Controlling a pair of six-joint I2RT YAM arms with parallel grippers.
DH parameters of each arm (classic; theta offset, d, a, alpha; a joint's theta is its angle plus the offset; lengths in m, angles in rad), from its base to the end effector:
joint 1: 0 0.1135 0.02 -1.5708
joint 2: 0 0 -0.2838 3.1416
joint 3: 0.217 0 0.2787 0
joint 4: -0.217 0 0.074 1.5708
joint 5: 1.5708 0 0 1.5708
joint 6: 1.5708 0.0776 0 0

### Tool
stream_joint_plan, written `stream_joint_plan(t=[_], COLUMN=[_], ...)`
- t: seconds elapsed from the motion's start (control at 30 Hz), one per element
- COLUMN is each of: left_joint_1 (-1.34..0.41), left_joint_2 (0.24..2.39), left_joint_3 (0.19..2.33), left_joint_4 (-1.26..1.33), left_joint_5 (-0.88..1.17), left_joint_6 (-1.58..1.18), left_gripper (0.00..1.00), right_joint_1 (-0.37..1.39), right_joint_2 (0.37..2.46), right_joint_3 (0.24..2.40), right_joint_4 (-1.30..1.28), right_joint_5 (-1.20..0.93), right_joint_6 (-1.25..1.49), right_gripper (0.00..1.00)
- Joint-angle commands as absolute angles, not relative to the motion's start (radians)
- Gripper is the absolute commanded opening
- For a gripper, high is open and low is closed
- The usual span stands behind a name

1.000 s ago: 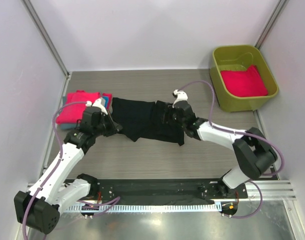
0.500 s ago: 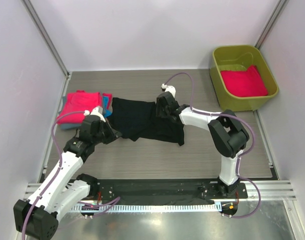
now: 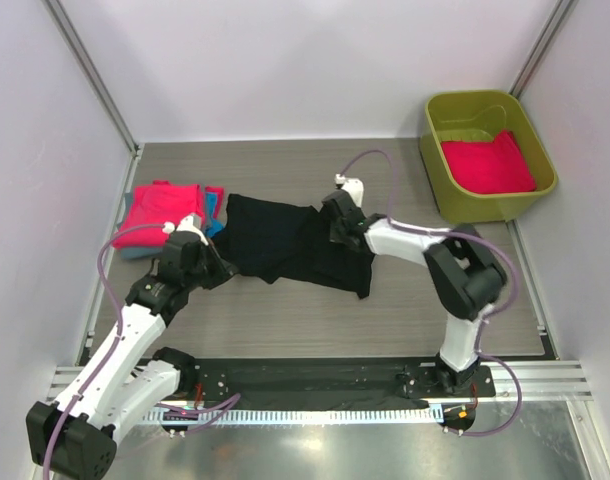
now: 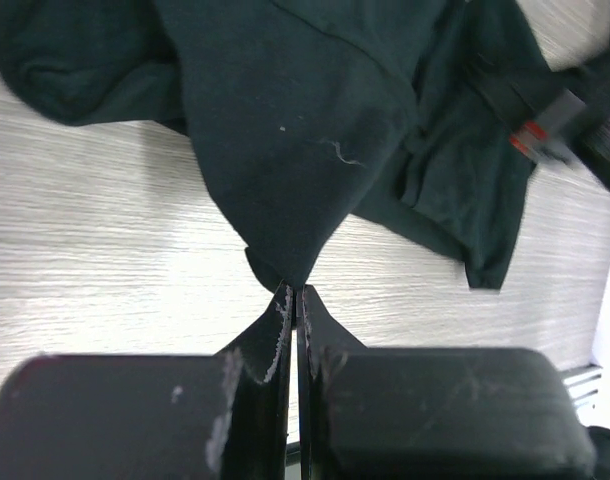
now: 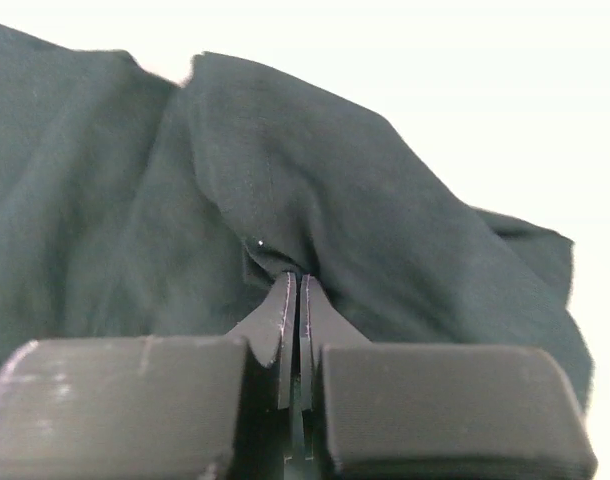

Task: Fold and stack the t-shirts
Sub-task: Flatten the tshirt out

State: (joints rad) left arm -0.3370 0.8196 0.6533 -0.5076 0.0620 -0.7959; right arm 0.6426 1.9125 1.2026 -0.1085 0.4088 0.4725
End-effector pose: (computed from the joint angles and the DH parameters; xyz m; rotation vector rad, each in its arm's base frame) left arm 0.2089 -0.0783 0.2405 -0.4966 2.2791 -0.6632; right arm 0.3866 0.2509 0.1430 -0.0077 2.3060 0.0761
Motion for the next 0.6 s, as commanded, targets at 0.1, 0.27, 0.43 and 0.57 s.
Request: stream_joint_plan(t=[0.1, 0.27, 0.43, 0.57], left_joint_1=[-0.328, -0.325, -0.316, -0.313], left_joint_2=[0.788, 0.778, 0.752, 0.736], left_joint_3=[0.695, 0.71, 0.745, 0.768], left_joint_4=[-0.535, -0.56, -0.604, -0.615], left_joint_5=[0.008, -0.052, -0.109, -0.107], left_joint_6=[-0.784, -0.787, -0.781, -0.767], left_gripper=[0.0, 0.0, 0.0, 0.0], right_joint_1=[0.502, 0.364, 0.291, 0.291], right_joint_2=[1.468, 1.133, 0.844, 0.632], right_joint_3=[0.916, 0.602, 0.428, 0.382], right_joint_4=[-0.098, -0.104, -0.267, -0.294], right_joint_5=[0.352, 0.285, 0.412, 0.445], right_joint_6=[0.583, 0.646, 0.782, 0.761], right_gripper=[0.01, 0.01, 0.01, 0.35])
